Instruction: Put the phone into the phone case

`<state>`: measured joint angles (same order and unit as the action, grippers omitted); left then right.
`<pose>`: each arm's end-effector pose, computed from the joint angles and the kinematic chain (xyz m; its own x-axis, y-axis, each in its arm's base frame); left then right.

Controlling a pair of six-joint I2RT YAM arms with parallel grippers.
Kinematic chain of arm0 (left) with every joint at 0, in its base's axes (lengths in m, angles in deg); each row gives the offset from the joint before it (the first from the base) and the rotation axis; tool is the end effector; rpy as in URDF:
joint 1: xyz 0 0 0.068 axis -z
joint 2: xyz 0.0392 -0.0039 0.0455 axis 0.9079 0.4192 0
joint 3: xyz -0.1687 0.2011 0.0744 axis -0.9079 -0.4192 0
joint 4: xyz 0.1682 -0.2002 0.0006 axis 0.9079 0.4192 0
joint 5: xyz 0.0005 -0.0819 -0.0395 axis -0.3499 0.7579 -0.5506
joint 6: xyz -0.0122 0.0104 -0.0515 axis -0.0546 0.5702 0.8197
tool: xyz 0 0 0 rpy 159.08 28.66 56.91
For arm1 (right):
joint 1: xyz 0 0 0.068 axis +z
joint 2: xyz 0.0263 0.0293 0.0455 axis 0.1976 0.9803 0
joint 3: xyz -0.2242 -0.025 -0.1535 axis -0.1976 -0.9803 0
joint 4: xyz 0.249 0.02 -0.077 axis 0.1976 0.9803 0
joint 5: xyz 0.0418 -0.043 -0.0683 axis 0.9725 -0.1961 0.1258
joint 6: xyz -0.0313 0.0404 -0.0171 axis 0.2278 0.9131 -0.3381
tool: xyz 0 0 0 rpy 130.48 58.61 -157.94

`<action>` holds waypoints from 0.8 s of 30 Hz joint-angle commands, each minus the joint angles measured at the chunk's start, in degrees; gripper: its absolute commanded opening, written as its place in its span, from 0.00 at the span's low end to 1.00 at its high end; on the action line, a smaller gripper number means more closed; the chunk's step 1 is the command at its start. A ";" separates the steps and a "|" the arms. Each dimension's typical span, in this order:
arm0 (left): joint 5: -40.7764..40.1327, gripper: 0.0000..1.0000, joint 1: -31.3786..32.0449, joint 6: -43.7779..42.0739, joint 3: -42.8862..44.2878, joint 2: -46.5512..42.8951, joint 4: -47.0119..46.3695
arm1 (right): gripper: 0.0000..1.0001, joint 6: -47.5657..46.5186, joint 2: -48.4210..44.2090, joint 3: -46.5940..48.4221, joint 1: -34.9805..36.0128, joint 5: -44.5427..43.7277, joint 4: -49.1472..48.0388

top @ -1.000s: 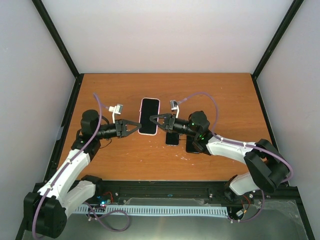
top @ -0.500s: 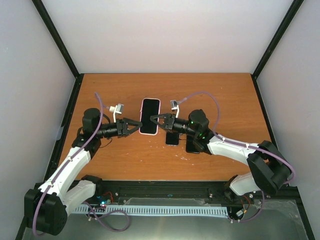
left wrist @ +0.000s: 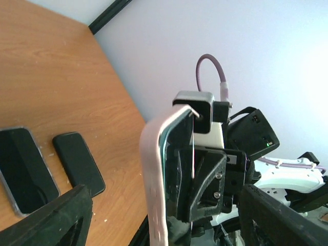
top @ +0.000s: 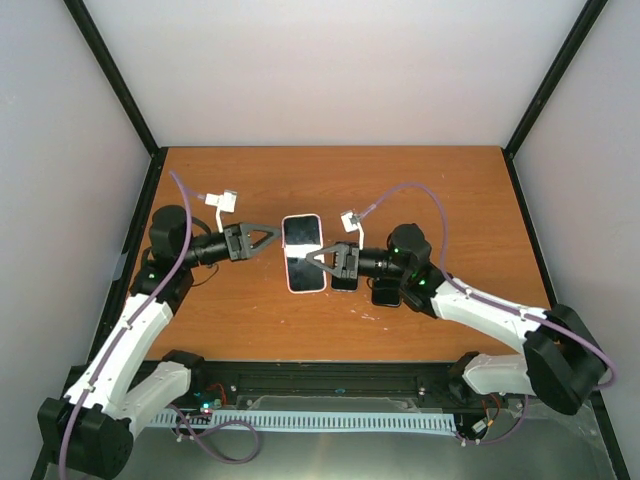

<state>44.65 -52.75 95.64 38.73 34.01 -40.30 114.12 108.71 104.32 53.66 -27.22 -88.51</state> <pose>0.1843 -0.0708 0.3193 -0.7953 -0.2439 -0.5550 0.4856 0.2916 -0.8241 0.1888 0.2042 0.2734 -0.8231 0.0800 -0.5622 -0.5614 0.0337 0.8268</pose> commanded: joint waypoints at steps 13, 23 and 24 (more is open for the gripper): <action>4.00 0.71 -0.34 -13.29 6.93 3.31 2.84 | 0.13 -10.04 -4.88 2.24 0.98 4.28 7.85; 6.04 0.63 -0.29 -13.38 5.82 6.08 1.57 | 0.13 -8.83 -3.74 2.79 1.29 4.52 6.87; 6.31 0.59 -0.29 -13.26 5.77 6.12 1.22 | 0.13 -8.75 -3.35 2.90 1.33 4.52 6.80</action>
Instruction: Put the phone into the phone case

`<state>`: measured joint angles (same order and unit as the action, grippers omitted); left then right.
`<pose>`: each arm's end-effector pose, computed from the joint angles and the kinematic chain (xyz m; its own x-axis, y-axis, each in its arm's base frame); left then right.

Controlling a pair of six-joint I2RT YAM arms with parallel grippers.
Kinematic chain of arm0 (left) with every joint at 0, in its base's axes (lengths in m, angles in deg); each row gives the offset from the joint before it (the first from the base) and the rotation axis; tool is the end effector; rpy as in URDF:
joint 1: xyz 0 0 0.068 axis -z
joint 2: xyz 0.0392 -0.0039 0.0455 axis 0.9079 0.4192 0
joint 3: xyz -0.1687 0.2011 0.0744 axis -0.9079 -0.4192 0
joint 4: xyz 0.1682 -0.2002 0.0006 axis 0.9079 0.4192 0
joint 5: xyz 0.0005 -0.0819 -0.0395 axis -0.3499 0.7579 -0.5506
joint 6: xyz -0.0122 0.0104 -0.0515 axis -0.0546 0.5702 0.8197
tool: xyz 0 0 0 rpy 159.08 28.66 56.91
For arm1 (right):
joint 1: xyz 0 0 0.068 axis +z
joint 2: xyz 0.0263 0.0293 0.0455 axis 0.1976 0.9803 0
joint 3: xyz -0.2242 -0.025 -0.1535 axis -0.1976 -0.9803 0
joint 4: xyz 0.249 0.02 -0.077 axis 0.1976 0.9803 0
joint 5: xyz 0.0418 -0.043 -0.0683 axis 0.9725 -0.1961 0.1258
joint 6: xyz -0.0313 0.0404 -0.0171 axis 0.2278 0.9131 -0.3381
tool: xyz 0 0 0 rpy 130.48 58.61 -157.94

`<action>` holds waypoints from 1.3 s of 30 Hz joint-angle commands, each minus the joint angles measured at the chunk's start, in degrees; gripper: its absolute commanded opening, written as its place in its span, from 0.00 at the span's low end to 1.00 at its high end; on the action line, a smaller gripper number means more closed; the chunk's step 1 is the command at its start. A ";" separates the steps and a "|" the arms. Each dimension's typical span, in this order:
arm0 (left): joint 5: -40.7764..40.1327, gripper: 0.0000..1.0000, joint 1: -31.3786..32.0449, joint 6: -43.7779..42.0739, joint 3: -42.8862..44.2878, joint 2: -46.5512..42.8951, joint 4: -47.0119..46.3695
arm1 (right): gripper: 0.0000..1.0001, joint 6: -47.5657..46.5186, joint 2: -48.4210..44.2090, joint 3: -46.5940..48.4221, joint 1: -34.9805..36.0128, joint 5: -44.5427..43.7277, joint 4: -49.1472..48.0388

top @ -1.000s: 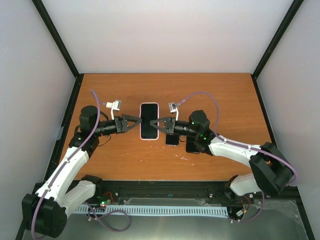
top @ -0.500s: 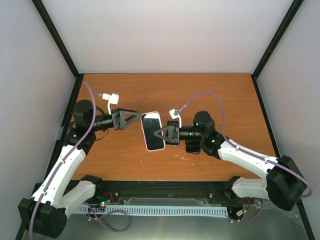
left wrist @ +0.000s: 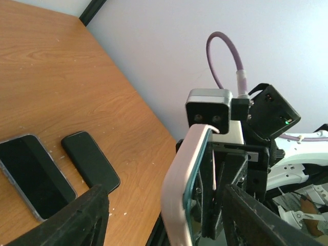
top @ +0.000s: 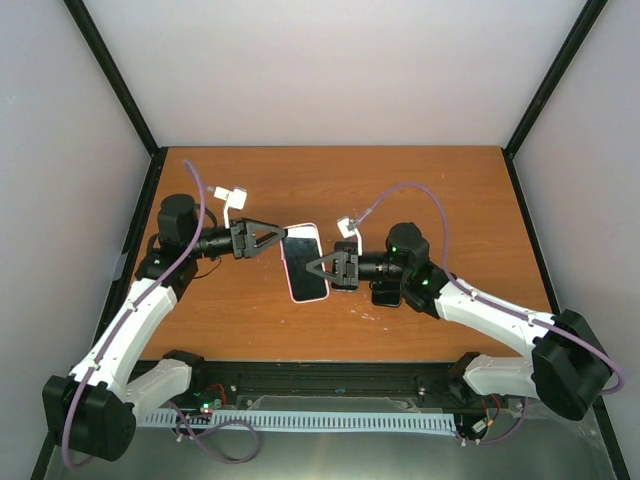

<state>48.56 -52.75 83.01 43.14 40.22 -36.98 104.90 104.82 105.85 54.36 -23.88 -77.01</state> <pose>0.2031 -0.0763 0.3208 -0.7425 -0.1254 -0.6580 0.6043 0.2985 -0.7387 0.1773 0.2003 0.2796 -0.7765 -0.0259 -0.6296 -0.6300 0.0527 0.7748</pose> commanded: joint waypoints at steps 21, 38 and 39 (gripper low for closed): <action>-7.85 0.00 -0.24 -9.67 6.41 0.26 9.69 | 0.13 3.46 6.82 3.38 0.99 -2.75 -2.04; -24.48 0.99 -0.26 -12.11 9.97 -7.23 18.73 | 0.12 7.36 16.95 2.30 0.99 -12.78 -4.69; -25.05 0.99 -0.25 -12.31 10.47 -7.34 19.43 | 0.12 7.53 18.00 2.61 0.99 -13.62 -4.75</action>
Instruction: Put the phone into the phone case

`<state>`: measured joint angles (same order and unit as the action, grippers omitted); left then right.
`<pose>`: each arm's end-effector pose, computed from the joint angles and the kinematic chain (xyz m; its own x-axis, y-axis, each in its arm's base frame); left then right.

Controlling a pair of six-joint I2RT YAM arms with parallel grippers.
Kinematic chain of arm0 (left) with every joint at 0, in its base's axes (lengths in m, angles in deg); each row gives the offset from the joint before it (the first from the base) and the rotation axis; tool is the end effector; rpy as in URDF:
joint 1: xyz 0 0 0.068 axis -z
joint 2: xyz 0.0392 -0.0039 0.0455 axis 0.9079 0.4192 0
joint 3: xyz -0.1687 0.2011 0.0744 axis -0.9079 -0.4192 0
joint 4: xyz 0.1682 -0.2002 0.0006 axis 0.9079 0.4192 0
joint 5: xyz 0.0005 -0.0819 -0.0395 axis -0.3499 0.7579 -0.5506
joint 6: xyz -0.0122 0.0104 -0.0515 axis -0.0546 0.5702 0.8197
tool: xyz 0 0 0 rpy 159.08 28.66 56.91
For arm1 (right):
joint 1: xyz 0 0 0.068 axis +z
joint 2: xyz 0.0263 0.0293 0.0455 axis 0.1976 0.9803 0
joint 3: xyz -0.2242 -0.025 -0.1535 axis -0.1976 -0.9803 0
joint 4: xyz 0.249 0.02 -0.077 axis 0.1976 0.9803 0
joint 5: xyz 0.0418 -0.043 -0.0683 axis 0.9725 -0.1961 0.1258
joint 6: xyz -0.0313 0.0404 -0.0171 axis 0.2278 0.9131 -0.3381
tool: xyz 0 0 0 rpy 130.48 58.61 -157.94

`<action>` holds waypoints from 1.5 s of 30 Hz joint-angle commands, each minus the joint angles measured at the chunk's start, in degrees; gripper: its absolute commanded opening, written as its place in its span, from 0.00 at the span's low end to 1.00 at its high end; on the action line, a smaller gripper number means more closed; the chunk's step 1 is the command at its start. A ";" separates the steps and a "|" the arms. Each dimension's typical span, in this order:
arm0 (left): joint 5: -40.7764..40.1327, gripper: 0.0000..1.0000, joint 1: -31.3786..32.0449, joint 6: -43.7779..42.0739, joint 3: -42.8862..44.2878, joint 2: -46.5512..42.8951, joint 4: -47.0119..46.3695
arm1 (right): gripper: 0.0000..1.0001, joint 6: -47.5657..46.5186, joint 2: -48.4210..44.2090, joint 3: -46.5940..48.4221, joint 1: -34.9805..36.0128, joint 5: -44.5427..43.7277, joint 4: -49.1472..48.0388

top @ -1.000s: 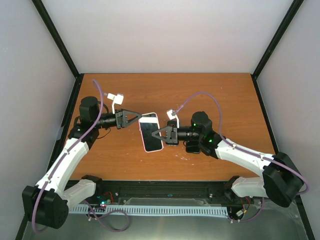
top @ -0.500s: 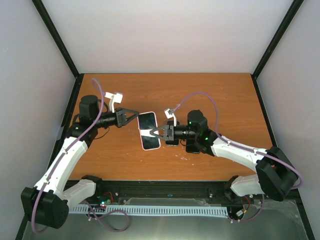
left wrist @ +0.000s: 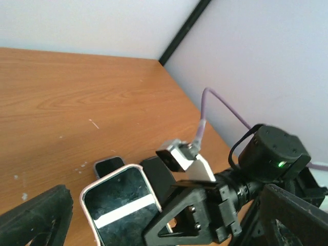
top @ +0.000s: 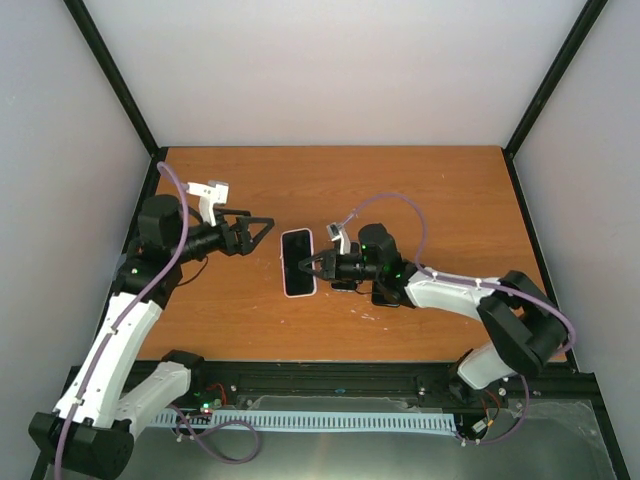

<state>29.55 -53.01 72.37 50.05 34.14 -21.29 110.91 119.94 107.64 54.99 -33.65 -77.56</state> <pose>0.1807 -0.0627 0.3534 -0.5972 -0.1772 -0.7823 0.5701 0.5922 -0.5694 0.2101 0.2292 0.2190 -0.9052 0.0312 -0.4237 -0.3989 0.2813 0.8728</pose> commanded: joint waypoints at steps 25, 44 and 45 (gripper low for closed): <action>-15.54 0.99 0.01 -4.54 -3.03 -7.31 3.63 | 0.16 3.24 27.48 11.17 0.45 -10.20 1.18; -20.69 0.99 0.06 -2.06 -3.24 -7.38 4.82 | 0.44 2.49 25.05 10.94 -0.04 -13.02 6.98; -20.69 0.99 0.02 -1.98 -3.27 -7.16 5.12 | 0.48 1.94 24.08 10.95 -0.13 -13.62 8.67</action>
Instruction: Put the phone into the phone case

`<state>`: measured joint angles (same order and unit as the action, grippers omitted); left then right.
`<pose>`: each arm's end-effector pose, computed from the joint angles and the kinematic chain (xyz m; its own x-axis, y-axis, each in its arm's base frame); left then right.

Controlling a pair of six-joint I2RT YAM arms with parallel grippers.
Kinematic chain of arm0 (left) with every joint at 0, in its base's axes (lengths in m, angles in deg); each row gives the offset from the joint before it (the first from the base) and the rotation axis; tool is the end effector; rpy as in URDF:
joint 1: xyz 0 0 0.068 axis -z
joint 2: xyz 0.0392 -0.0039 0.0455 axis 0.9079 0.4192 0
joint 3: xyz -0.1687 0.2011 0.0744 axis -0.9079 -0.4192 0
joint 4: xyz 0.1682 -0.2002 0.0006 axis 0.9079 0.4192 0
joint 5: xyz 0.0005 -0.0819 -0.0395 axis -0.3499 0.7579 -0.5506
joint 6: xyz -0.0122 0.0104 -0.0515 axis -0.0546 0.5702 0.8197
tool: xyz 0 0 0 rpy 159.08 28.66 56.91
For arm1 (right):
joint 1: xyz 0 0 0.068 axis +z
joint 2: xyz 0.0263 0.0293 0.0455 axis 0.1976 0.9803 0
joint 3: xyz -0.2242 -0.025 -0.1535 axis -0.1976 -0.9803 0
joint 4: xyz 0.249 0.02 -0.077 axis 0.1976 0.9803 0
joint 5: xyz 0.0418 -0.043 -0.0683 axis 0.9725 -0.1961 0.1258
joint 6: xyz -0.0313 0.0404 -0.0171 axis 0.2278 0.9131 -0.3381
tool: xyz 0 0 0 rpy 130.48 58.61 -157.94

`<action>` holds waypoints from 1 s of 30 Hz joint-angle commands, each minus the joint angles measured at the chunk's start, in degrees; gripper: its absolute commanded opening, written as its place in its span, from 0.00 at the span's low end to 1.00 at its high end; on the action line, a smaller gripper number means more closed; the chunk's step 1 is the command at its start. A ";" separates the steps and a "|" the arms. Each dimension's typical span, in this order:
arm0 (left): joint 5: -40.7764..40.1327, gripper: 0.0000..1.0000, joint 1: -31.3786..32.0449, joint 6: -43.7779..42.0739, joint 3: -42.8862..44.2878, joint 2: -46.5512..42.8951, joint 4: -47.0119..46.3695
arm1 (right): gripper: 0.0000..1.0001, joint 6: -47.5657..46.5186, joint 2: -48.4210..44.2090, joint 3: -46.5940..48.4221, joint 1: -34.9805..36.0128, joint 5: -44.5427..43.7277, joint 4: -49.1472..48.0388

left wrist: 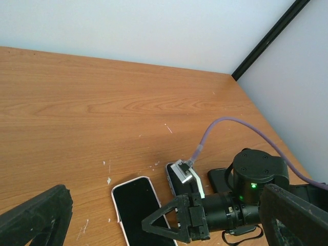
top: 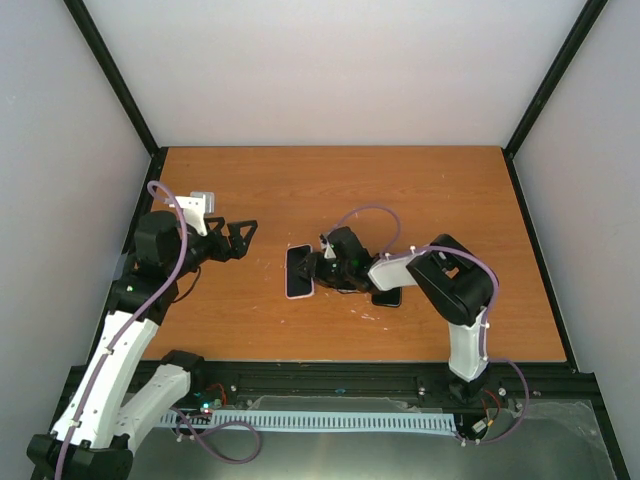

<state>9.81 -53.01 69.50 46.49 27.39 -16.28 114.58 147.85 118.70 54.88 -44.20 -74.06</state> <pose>0.1611 -0.0477 0.3404 -0.5122 -0.2214 -0.8298 0.3651 0.8184 -0.4437 0.2622 0.2701 0.1085 -0.9717 0.1203 -0.2031 -0.0971 0.5804 0.8085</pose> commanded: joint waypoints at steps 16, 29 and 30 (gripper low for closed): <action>1.01 1.00 0.01 2.61 0.14 0.51 0.40 | 0.33 -14.98 -29.64 -6.10 -4.23 -25.39 40.21; 3.06 0.99 0.03 4.23 -0.55 1.90 -0.31 | 0.03 -15.11 -46.48 -15.82 -8.51 -31.40 53.09; 3.16 1.00 0.06 4.41 -0.63 1.95 -0.31 | 0.03 -14.85 -46.48 -16.29 -8.77 -31.36 53.29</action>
<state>11.78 -53.01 72.56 46.03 29.14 -15.96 98.80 102.30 104.78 47.12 -73.27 -24.79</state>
